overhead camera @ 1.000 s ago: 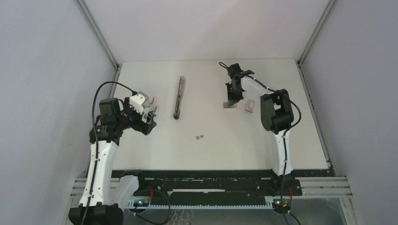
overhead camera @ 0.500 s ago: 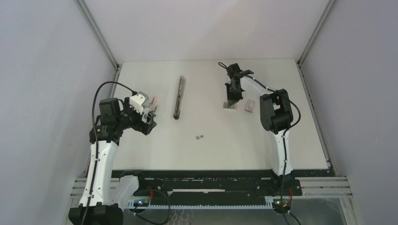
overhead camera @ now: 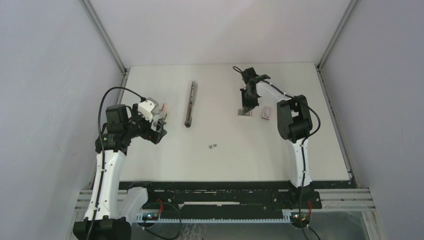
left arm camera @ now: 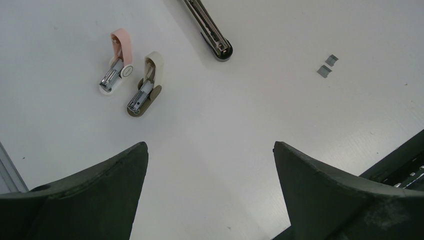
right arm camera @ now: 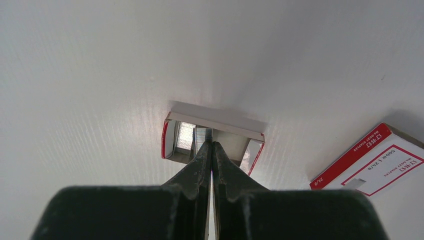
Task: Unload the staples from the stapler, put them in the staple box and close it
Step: Place the staple in the staple box.
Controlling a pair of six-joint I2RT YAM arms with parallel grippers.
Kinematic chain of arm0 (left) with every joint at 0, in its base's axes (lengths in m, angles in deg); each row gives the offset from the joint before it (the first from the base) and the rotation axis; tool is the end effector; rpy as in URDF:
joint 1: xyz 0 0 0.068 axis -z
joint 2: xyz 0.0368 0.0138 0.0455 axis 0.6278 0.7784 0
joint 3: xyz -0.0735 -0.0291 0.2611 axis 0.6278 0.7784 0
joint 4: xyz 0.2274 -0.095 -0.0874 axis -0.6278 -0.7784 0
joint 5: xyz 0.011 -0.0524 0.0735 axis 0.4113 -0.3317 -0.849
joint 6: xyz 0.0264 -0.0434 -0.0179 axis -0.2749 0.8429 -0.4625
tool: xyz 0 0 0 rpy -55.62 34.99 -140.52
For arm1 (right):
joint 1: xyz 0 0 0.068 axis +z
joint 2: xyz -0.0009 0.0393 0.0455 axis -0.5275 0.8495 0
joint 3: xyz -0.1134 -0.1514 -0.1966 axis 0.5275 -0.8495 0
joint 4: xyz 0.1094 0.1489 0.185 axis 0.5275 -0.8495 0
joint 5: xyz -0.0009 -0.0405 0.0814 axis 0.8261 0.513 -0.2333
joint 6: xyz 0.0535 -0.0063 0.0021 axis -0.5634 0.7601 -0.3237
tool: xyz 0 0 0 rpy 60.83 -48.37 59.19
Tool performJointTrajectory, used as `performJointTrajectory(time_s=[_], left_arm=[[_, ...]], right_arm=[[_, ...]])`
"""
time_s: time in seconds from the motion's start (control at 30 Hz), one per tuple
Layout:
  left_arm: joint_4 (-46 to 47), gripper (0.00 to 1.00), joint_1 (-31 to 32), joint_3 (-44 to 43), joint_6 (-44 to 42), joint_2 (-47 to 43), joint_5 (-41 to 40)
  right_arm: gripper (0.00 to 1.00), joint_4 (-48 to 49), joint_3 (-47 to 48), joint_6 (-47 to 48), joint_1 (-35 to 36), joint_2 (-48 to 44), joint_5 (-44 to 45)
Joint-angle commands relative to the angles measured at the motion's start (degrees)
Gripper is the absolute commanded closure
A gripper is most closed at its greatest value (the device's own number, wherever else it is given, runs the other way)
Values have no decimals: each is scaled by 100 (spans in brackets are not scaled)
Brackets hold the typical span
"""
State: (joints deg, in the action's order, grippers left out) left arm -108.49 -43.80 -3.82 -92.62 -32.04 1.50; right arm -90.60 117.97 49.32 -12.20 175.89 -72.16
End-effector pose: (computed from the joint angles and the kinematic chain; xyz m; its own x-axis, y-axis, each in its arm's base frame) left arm 0.1717 -0.0033 0.3137 -0.4475 0.3433 -0.8258 0.5636 0.8252 0.0376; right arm 0.4361 0.1566 0.1710 -0.9574 -0.0288 -0.2873 -0.0648 0.9911 0.1166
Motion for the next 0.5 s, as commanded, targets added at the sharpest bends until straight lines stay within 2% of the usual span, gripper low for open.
performJointTrajectory(time_s=[0.0, 0.47], left_arm=[[124, 0, -30, 176, -90, -30, 97], [144, 0, -33, 181, -81, 6, 88]], right_arm=[[100, 114, 2, -171, 14, -188, -75], [100, 210, -201, -300, -48, -357, -71]])
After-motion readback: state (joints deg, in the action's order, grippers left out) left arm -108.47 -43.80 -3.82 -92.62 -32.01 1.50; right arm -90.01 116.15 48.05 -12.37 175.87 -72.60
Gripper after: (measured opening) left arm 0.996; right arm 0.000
